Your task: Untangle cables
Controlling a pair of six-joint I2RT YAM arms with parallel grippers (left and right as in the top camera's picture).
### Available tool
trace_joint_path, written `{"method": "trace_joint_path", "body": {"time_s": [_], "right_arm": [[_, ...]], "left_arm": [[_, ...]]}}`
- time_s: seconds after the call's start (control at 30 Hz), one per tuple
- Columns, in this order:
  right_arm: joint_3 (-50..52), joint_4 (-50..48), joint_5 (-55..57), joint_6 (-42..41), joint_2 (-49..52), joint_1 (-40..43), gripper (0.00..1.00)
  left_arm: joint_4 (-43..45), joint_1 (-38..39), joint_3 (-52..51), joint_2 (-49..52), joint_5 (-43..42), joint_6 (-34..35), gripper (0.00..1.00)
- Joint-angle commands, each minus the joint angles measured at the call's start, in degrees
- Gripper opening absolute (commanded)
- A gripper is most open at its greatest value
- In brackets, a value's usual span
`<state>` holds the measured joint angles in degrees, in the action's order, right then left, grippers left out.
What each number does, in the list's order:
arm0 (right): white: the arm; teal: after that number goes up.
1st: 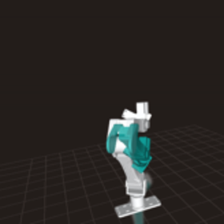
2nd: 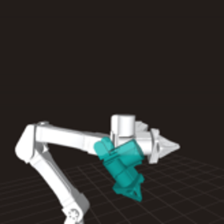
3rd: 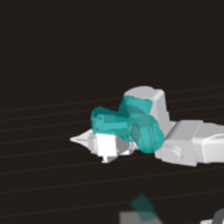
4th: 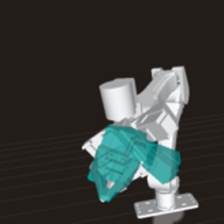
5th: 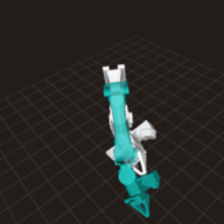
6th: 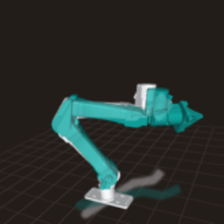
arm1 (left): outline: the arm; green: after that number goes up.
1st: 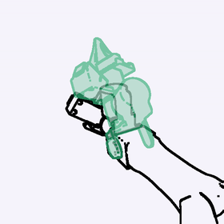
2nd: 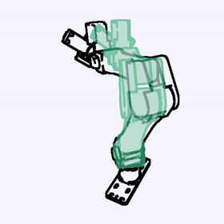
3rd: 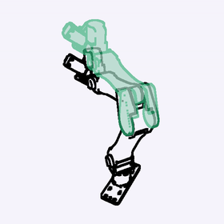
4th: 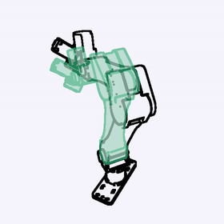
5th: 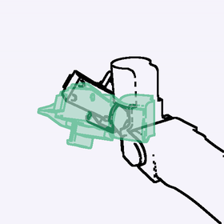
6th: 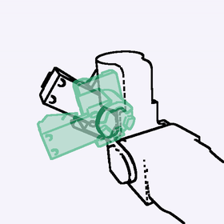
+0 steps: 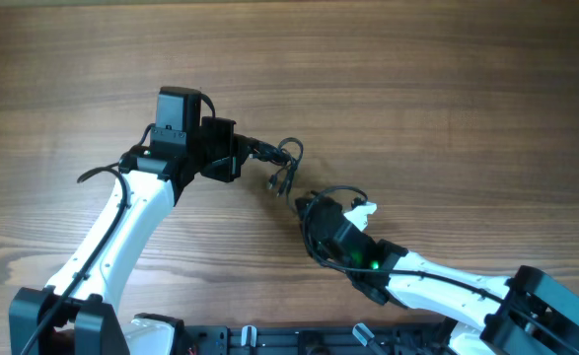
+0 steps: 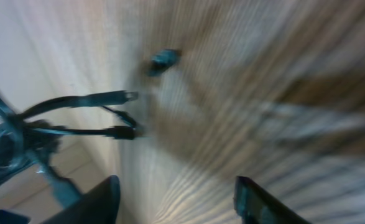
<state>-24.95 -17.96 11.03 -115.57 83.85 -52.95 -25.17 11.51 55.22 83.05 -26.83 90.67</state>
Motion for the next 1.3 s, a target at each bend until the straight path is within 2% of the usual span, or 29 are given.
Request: {"method": "trace_joint_path", "body": {"time_s": [0.0, 0.03, 0.13, 0.2, 0.33, 0.43, 0.47, 0.57, 0.77, 0.9, 1.0, 1.07, 1.27], "right_arm": [[-0.07, -3.06, 4.15, 4.79, 0.76, -0.22, 0.16], [-0.07, -4.26, 4.15, 7.72, 0.57, -0.22, 0.05], [-0.09, -5.2, 3.69, 20.11, -1.99, 0.57, 0.05], [-0.09, -3.74, 1.53, 31.17, -6.32, 2.73, 0.04], [-0.13, 1.03, -1.53, 43.95, -14.58, 7.08, 0.05], [-0.13, 3.26, -2.8, 53.0, -19.47, 9.88, 0.05], [-0.13, 3.56, -3.04, 55.47, -21.09, 10.75, 0.04], [-0.13, 3.63, -2.97, 57.27, -22.58, 12.72, 0.05], [-0.13, 1.81, -2.56, 60.43, -21.38, 15.28, 0.05], [-0.13, 1.66, 4.37, 62.07, -20.98, 15.91, 0.04], [-0.13, 0.61, 3.89, 61.94, -20.35, 15.96, 0.05], [-0.13, 0.37, 3.5, 60.85, -19.63, 15.96, 0.04], [-0.13, -6.25, 1.01, 53.62, -16.81, 15.96, 0.05]], "left_arm": [[-0.37, -0.07, 0.17, 0.22, -0.48, -4.72, 0.04], [-0.39, -0.07, 0.17, 0.22, -0.46, -5.95, 0.04], [-0.2, -0.07, 0.17, 0.22, 2.69, -17.62, 0.04], [-0.5, -0.07, 0.17, 0.22, 4.63, -35.91, 0.04], [-0.42, -0.07, 0.17, 0.22, 4.04, -51.01, 0.04], [-0.39, -0.07, 0.17, 0.22, 0.22, -60.04, 0.04], [-0.39, 0.0, 0.17, 0.22, -3.82, -64.96, 0.04], [-0.39, 1.05, 0.17, 0.22, -13.35, -74.79, 0.04], [-0.37, 6.54, 0.17, 0.22, -15.15, -77.46, 0.04], [-0.13, 10.01, 0.17, 0.22, -15.21, -79.95, 0.04], [1.64, 10.62, 0.17, 0.22, -19.69, -79.38, 0.04], [4.17, 10.62, 0.17, 0.22, -22.8, -75.32, 0.04], [6.14, 11.06, 0.17, 0.22, -22.84, -64.26, 0.04]]}}
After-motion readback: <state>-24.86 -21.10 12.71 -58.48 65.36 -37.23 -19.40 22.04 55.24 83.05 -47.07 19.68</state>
